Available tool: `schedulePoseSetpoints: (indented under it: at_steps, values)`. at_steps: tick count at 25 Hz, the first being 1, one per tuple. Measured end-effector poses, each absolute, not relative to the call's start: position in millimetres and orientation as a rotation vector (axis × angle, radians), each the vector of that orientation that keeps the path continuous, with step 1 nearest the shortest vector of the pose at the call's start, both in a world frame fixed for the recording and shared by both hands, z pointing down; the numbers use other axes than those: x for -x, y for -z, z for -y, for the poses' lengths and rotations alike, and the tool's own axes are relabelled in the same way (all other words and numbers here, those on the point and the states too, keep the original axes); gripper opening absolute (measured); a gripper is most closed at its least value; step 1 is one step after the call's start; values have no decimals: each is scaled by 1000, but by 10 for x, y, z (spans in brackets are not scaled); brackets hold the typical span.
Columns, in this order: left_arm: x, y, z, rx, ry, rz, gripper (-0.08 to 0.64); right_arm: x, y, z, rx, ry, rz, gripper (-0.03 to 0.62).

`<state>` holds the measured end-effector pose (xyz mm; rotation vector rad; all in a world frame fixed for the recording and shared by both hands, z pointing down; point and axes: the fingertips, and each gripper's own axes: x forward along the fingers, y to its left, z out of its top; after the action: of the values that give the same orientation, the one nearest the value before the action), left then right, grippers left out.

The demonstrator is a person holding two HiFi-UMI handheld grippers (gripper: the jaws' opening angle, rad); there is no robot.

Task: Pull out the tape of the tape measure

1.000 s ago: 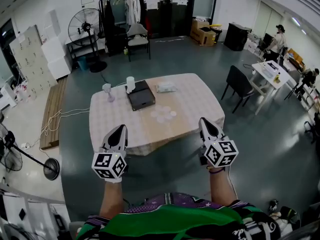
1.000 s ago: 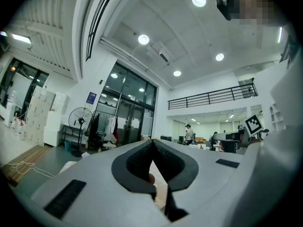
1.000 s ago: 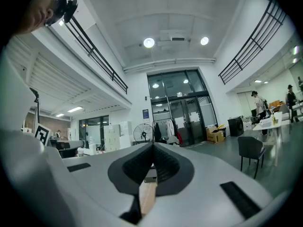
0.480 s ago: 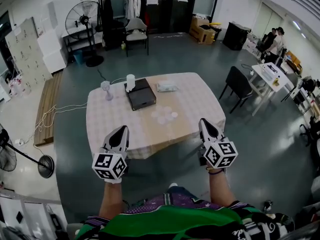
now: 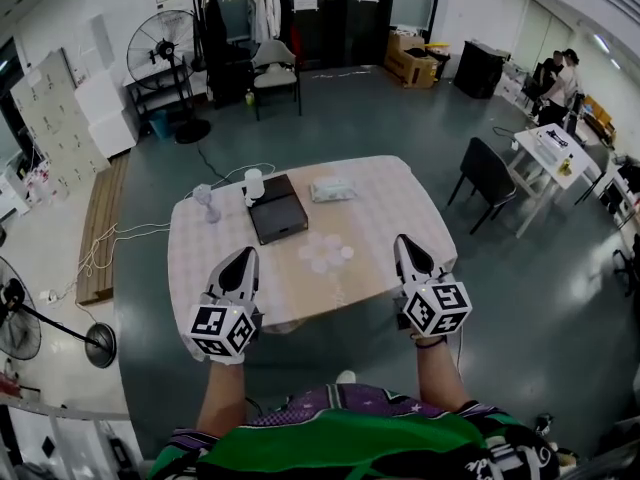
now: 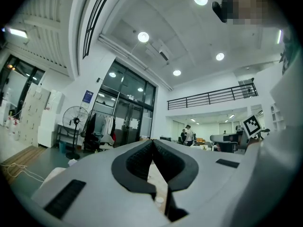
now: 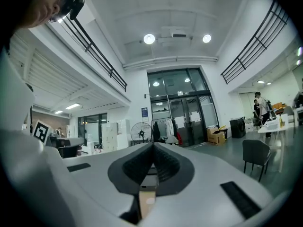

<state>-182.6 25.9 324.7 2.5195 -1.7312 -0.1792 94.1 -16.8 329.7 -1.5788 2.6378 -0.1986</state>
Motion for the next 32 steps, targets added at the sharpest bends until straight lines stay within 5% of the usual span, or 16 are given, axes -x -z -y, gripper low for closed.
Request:
schedulePoseSetpoints:
  at_steps: [14, 18, 23, 32]
  values:
    - [1446, -3306, 893, -2539, 56, 1745, 23, -1141, -3391, 1291, 1493, 205, -2662, 6]
    - [1474, -3302, 1272, -2599, 66, 1663, 30, -973, -3417, 1573, 1486, 209, -2673, 116]
    - [1448, -3412, 1609, -2665, 19, 1543, 294, -773, -3483, 1793, 1503, 202, -2713, 286]
    - [1398, -3776, 1868, -2690, -29, 1424, 305, -558, -4129, 2067, 1653, 289, -2778, 287]
